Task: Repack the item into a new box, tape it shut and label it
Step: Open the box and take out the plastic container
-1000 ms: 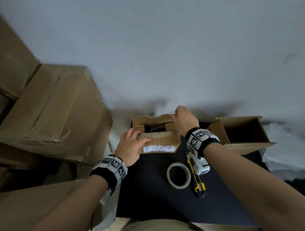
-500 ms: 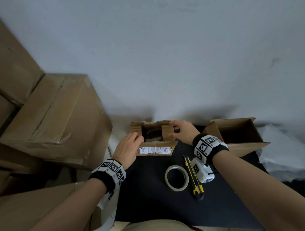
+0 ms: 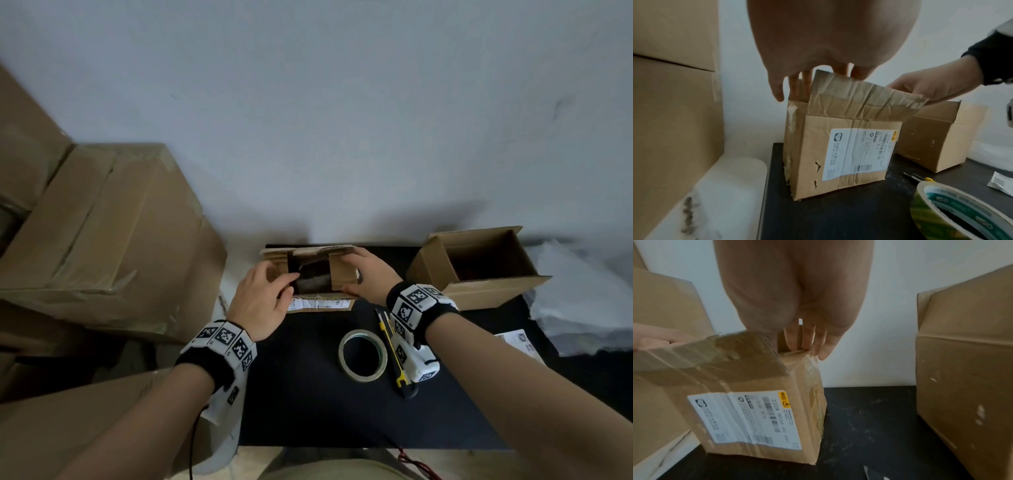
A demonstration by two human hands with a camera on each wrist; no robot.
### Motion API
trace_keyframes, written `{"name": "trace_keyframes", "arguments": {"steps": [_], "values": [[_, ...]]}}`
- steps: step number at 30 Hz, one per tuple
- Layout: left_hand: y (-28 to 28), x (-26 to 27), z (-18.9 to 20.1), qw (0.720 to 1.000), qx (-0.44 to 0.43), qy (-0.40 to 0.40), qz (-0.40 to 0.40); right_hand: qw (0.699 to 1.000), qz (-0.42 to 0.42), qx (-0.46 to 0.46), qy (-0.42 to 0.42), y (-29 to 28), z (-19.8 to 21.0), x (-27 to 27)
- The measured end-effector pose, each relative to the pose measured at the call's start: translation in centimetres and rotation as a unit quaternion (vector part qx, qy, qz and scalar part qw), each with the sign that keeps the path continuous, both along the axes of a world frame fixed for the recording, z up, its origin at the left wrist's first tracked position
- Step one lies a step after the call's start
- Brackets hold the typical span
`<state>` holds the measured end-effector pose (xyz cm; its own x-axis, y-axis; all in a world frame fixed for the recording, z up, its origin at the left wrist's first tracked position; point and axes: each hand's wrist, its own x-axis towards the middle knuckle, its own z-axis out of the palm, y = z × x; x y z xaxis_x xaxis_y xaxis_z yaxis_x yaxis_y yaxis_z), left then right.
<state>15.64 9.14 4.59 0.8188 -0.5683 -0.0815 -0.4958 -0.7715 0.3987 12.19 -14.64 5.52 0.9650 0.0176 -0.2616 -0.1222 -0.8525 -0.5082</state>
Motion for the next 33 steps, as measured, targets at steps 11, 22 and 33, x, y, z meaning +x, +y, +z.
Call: {"name": "trace_keyframes", "arguments": {"steps": [11,22,33], "values": [[-0.1,1.0,-0.1,0.984,0.132,0.118,0.006,0.984,0.053,-0.138,-0.097,2.0,-0.2,-1.1],[-0.1,0.8,0.1,0.995,-0.023,0.085,0.046,0.978,0.141,-0.155,-0.002,6.5,0.6,1.9],[0.1,0.5,-0.1,0.992,-0.041,0.102,0.061,0.967,0.111,-0.229,-0.021,6.7,1.0,3.0]]}}
